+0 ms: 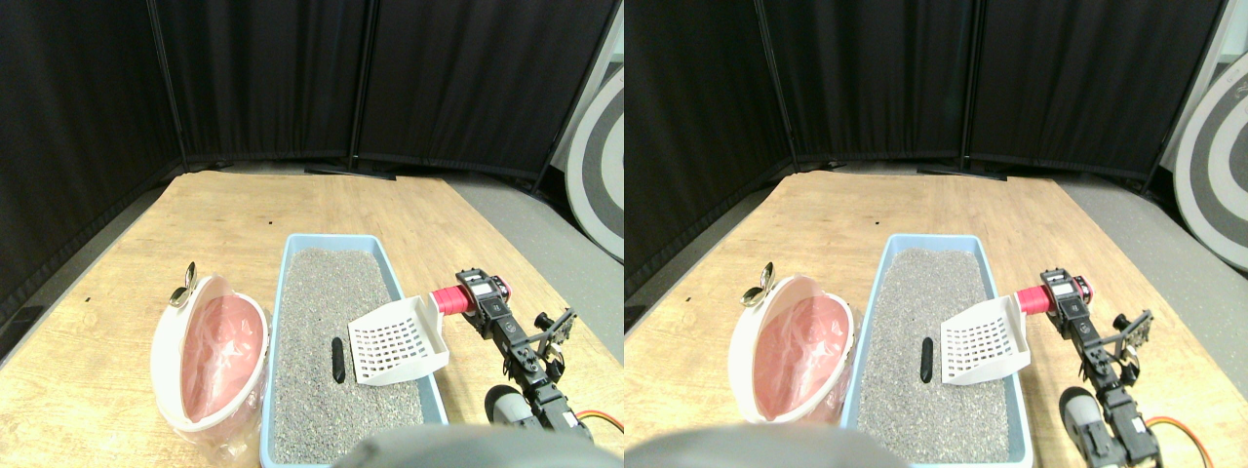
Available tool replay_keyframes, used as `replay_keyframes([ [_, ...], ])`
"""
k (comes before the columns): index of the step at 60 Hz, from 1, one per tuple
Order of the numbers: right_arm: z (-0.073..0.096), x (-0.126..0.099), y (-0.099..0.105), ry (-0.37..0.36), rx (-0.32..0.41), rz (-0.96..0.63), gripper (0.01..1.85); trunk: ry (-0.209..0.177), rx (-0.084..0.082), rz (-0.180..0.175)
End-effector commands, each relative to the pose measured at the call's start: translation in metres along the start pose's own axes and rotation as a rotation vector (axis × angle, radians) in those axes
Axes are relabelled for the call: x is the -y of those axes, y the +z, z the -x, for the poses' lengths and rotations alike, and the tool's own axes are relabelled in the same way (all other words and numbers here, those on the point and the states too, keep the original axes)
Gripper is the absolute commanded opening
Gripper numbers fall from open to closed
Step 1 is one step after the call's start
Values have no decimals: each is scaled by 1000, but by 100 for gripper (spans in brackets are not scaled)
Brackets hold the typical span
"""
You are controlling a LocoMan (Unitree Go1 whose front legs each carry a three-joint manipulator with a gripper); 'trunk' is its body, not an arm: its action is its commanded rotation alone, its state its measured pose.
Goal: Scoop (unimanual)
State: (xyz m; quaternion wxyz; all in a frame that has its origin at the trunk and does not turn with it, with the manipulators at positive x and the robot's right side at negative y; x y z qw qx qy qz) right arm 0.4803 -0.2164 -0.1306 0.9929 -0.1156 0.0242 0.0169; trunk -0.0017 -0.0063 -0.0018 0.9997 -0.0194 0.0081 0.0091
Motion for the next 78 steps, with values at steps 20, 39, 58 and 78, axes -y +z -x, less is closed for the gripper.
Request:
replay_keyframes([
  [20, -12, 3, 31, 60, 121, 67, 6, 15, -17, 51],
  [39, -11, 6, 43, 59, 106, 97, 6, 7, -9, 59],
  [58, -9, 7, 57, 78, 101, 157, 6, 27, -8, 79],
  [78, -17, -1, 68, 188, 115, 259, 6, 46, -11, 93],
])
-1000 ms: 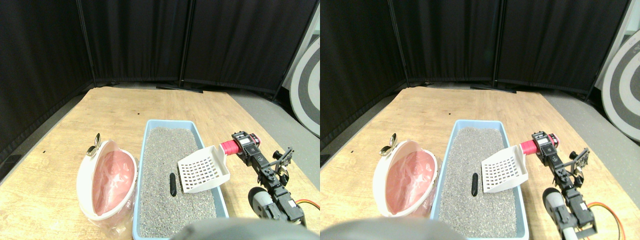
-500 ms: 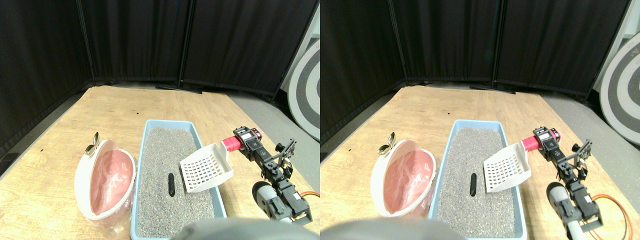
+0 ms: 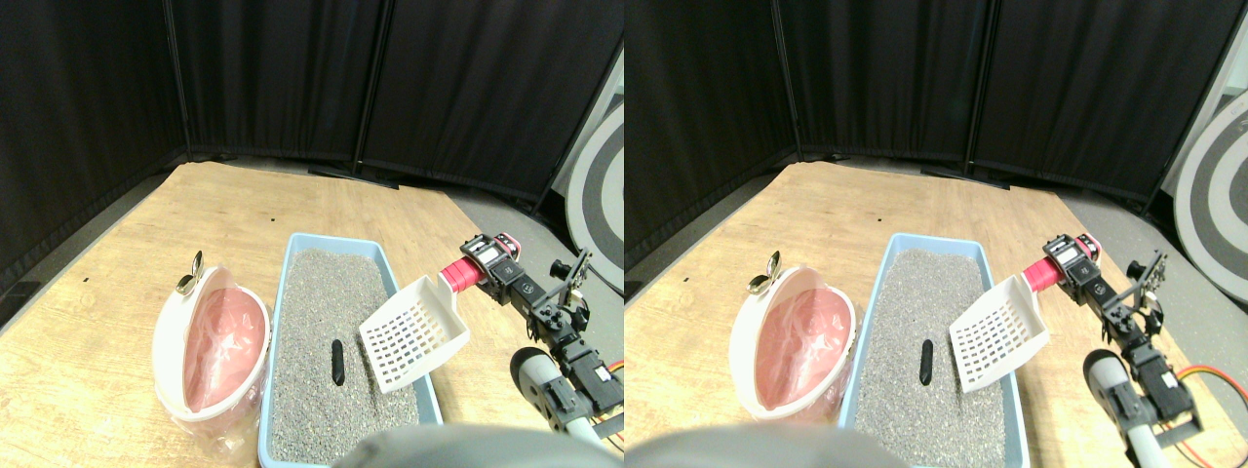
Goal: Scoop (unimanual)
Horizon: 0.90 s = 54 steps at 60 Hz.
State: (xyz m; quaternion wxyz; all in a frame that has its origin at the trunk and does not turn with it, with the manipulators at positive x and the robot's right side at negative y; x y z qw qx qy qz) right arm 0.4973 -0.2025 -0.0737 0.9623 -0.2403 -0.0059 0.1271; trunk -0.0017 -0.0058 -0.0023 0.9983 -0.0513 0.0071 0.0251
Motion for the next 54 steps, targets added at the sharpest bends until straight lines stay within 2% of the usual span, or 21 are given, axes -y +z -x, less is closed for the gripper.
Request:
replay_keyframes([
  [1, -3, 1, 8, -24, 31, 6, 6, 15, -13, 28],
  [25, -13, -1, 16, 18, 29, 88, 6, 22, -18, 43],
  [47, -19, -3, 22, -3, 13, 136, 6, 33, -22, 59],
  [48, -19, -4, 21, -3, 14, 140, 7, 36, -23, 62],
  [49, -20, -4, 20, 2, 17, 153, 17, 36, -23, 62],
  [51, -21, -5, 18, 13, 26, 146, 7, 39, -23, 64],
  [54, -21, -6, 17, 17, 31, 144, 6, 42, -23, 65],
])
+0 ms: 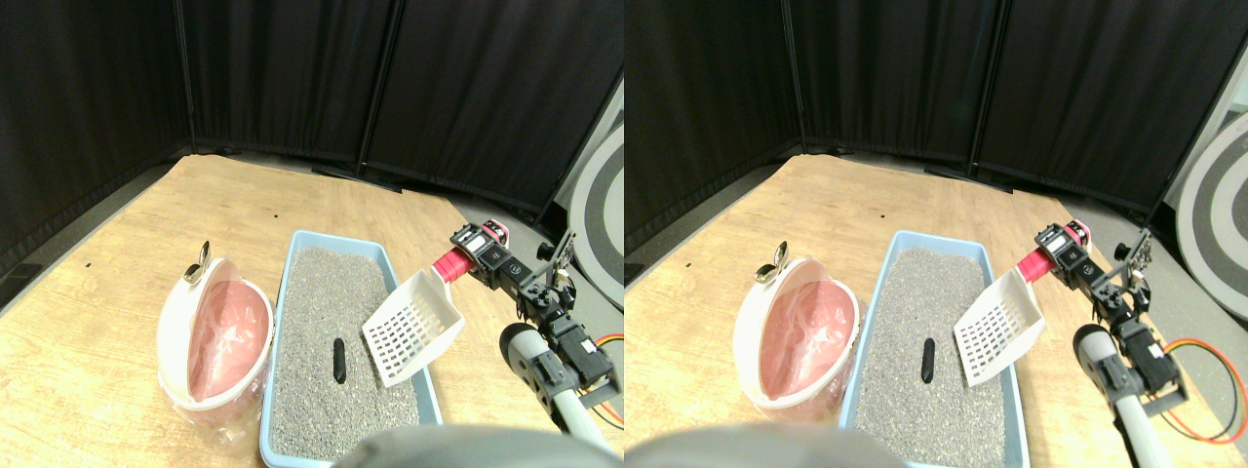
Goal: Scoop (unimanual)
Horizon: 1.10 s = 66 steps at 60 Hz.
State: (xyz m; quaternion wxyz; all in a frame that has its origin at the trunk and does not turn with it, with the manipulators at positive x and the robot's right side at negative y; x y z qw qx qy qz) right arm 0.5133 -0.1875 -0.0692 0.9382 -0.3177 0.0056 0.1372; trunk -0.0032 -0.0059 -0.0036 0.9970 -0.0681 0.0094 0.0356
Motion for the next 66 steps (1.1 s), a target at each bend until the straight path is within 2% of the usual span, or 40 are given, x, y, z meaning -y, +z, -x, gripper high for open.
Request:
replay_keyframes([
  [1, -2, 1, 7, -20, 70, -11, 6, 24, -19, 32],
  [11, -6, -6, 3, 9, 95, -33, 6, 29, -22, 36],
  [23, -8, -15, 0, 1, 97, -31, 6, 40, -31, 44],
  [26, -7, -23, 0, -2, 77, -31, 6, 42, -32, 45],
  [30, -8, -31, 0, 3, 88, -18, 6, 44, -35, 49],
  [33, -7, -38, 0, 24, 103, -22, 6, 47, -35, 53],
  [45, 3, -61, -3, 79, 85, -62, 6, 57, -45, 63],
  [54, 2, -73, -7, 91, 70, -76, 6, 62, -53, 67],
  [63, 1, -86, -11, 163, 75, -94, 6, 68, -62, 75],
  [66, 2, -90, -11, 166, 57, -105, 6, 72, -64, 78],
])
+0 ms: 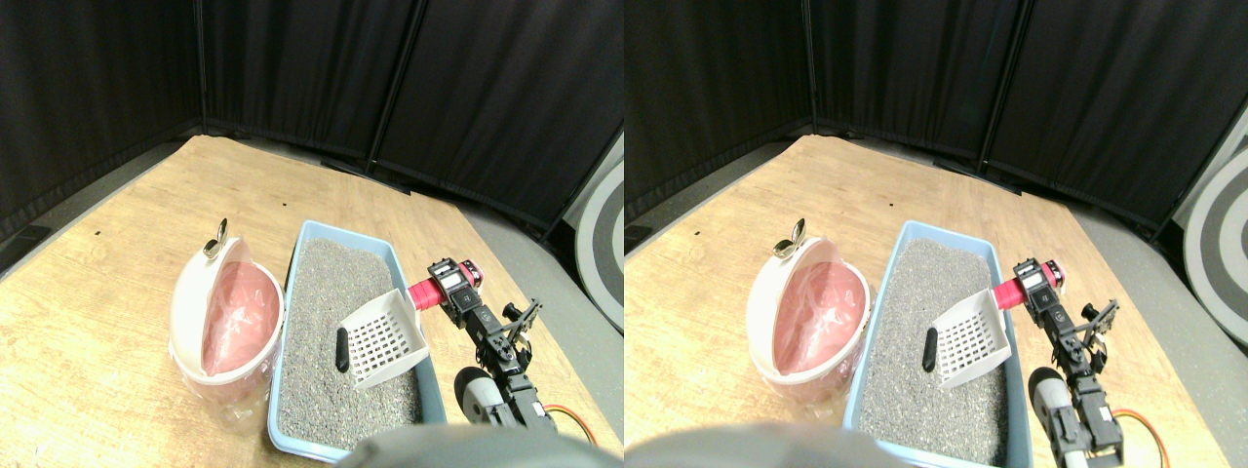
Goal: Scoop (unimanual)
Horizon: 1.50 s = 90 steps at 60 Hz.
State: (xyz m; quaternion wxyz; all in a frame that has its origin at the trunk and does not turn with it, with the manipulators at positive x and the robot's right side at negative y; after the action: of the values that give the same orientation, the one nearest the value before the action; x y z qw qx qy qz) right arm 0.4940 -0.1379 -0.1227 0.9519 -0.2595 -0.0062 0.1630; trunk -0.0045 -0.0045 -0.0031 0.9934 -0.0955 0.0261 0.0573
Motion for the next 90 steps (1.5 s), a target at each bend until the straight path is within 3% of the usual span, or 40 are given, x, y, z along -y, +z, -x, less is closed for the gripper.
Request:
replay_keyframes([
  [1, 1, -17, -1, 130, -12, 7, 6, 29, -32, 25],
  [15, 0, -34, -5, 112, -85, -58, 6, 52, -36, 40],
  [30, -5, -31, -31, 49, -99, -140, 6, 61, -33, 39],
  [42, -6, -16, -42, 11, -45, -195, 6, 49, -26, 28],
  [51, -6, -3, -48, -103, -16, -375, 6, 39, -19, 15],
  [56, -5, 4, -50, -120, 7, -415, 6, 34, -16, 9],
  [58, -3, 9, -49, -169, 14, -463, 6, 32, -14, 8],
  [60, -2, 11, -48, -165, 53, -475, 6, 31, -13, 7],
  [66, 0, 19, -47, -239, 34, -564, 6, 23, -5, -1],
  [70, 0, 24, -46, -228, 82, -584, 6, 19, -1, -2],
  [76, 3, 32, -43, -301, 87, -698, 6, 16, 6, -5],
  [79, 4, 34, -41, -287, 94, -664, 6, 14, 8, -7],
  [90, 3, 48, -27, -323, 165, -766, 6, 8, 24, -13],
])
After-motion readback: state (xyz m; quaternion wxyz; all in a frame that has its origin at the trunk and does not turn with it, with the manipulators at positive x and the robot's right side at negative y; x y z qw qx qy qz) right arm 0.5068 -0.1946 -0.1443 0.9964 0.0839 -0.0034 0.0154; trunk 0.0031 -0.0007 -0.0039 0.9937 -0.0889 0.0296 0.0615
